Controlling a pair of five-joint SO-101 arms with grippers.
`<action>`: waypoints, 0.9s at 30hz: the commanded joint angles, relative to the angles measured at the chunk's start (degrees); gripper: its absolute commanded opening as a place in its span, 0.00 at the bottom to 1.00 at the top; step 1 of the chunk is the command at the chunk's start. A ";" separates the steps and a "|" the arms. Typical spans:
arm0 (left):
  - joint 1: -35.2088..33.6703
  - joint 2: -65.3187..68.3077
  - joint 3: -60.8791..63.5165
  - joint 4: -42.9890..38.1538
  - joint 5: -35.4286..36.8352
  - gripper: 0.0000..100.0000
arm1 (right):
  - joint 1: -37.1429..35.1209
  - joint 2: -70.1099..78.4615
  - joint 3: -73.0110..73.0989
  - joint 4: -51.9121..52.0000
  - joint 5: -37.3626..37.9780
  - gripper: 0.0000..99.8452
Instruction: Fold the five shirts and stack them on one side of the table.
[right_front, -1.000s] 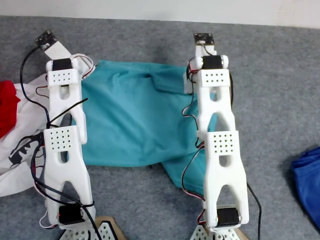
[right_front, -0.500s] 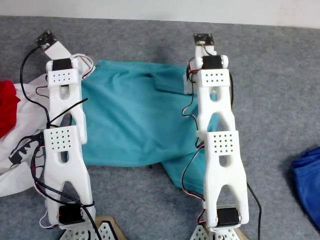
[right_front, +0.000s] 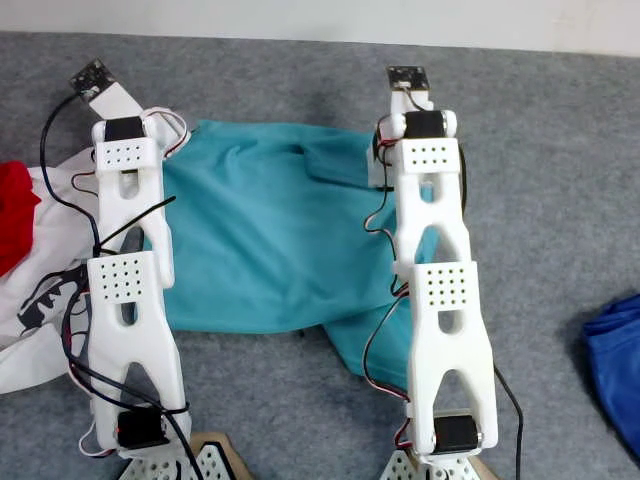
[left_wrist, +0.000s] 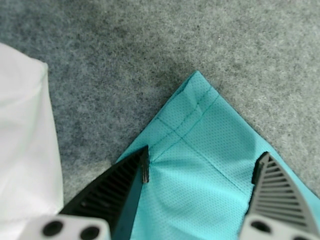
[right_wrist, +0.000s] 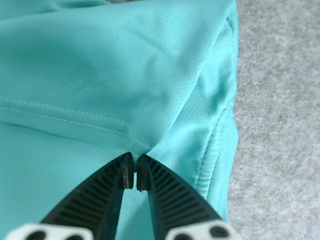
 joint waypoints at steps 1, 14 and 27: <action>1.54 -0.31 -1.10 -0.26 0.44 0.34 | -0.04 -3.74 -1.89 -0.92 -0.62 0.01; -2.42 -4.53 -9.10 0.88 0.44 0.34 | -0.04 -0.92 -3.38 -1.01 -0.70 0.01; -4.26 3.03 -9.27 -2.90 0.44 0.34 | -0.13 -0.57 -6.20 0.40 -0.70 0.01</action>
